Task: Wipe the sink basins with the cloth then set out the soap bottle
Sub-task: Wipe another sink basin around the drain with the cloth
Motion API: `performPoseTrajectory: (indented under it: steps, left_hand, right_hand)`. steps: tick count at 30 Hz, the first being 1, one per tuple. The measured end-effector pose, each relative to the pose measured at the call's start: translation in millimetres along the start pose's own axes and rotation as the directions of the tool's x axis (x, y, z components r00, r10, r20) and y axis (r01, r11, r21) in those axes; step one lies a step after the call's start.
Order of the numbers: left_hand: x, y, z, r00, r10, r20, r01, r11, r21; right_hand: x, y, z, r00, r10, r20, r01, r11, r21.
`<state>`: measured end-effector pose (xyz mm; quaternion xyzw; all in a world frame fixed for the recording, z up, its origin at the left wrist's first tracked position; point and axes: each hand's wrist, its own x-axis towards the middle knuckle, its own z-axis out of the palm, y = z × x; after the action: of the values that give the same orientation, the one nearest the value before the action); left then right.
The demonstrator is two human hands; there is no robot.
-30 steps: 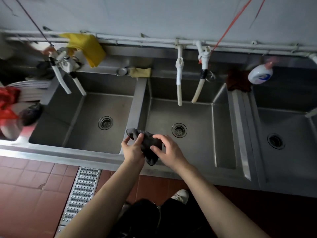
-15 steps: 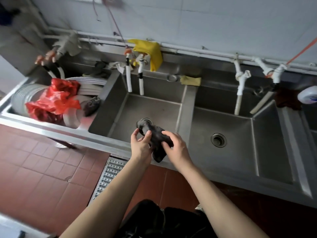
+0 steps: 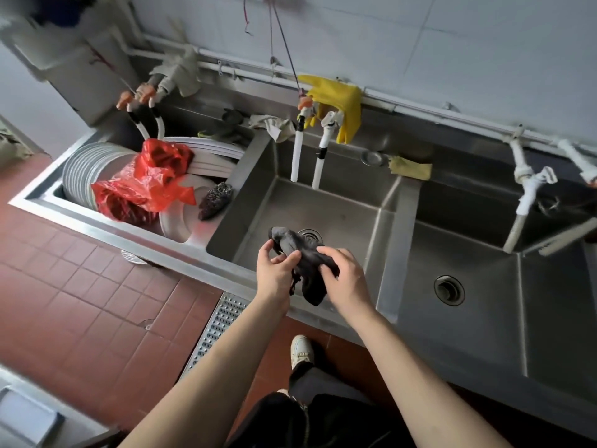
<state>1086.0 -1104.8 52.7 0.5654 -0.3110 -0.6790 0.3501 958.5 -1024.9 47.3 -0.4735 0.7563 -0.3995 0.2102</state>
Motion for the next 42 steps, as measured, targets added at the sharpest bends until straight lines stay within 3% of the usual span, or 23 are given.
performPoseTrajectory:
  steps: [6,10,19,23,31,36,42]
  left_hand:
    - [61.9,12.4,-10.4,0.987,0.005,-0.158,0.032,0.972,0.233]
    - [103.2,9.8,-19.8,0.981,-0.044,-0.188,0.101,0.946,0.307]
    - [172.3,14.5,-36.1,0.985,-0.086,-0.152,0.149,0.871,0.468]
    - [214.3,10.0,-45.9,0.987,-0.144,-0.068,0.158,0.832,0.532]
    - [289.7,-6.9,-65.6,0.974,-0.211,0.085,0.104,0.746,0.657]
    - [308.0,4.0,-75.1,0.967,-0.19,0.171,-0.011,0.639,0.769]
    - [319.7,7.9,-99.0,0.897,-0.03,0.44,-0.406,0.335,0.85]
  right_hand:
    - [53.9,13.0,43.9,0.998,0.032,0.06,-0.033,0.999,0.011]
    - [81.2,25.9,71.3,0.99,0.057,0.131,-0.055,0.998,-0.014]
    - [121.4,49.6,140.9,0.972,0.162,0.168,-0.159,0.987,-0.032]
    - [134.7,66.3,178.5,0.96,0.252,0.125,-0.249,0.968,-0.037]
    - [155.0,108.5,250.2,0.881,0.467,0.078,-0.473,0.872,0.126]
    - [157.9,146.3,277.6,0.809,0.568,0.153,-0.582,0.81,0.075]
    - [169.9,187.5,306.3,0.914,0.32,0.251,-0.261,0.935,-0.24]
